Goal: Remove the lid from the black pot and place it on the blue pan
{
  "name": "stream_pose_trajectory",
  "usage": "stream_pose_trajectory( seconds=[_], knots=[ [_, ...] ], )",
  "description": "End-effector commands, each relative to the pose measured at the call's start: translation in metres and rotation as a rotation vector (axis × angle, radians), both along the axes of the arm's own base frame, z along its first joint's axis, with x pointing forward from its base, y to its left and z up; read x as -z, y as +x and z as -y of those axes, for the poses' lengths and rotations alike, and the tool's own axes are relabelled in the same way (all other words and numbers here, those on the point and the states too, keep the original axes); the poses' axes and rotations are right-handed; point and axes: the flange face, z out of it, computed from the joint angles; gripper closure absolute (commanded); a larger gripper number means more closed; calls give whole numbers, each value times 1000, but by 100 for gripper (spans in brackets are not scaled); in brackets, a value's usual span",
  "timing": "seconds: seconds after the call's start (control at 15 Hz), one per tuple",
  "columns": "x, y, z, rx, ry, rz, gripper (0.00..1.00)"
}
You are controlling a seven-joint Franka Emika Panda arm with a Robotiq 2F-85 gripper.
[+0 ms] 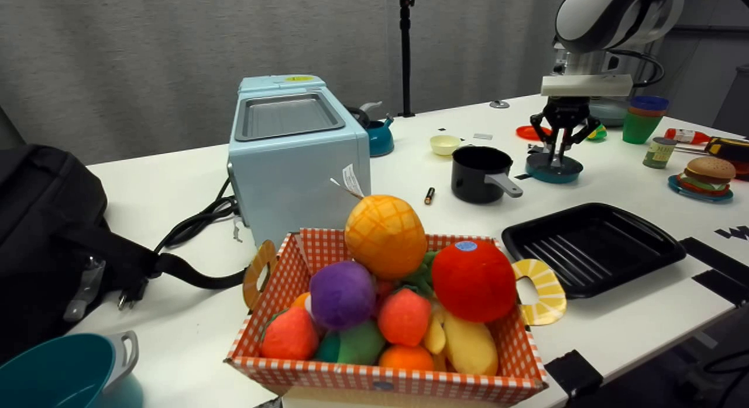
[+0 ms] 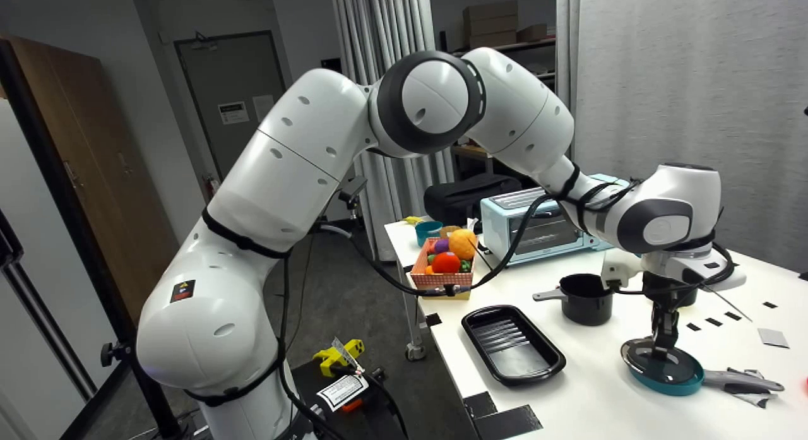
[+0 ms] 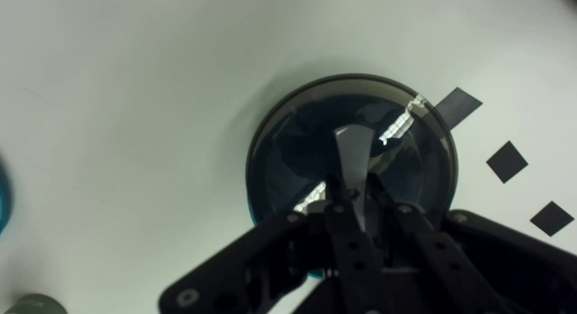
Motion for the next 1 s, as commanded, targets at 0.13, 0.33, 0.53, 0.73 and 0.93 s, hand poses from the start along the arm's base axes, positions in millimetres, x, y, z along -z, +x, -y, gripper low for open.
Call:
stream_pose_trajectory(
  seconds=[0.13,0.33,0.53,0.73,0.93],
  knots=[
    [-1,0,2,9,6,-13,82],
    [-2,0,1,7,6,-17,55],
    [-3,0,0,6,5,-18,34],
    [-8,1,-2,2,1,-8,12],
    [-12,1,-4,-1,3,-1,0]
  ],
)
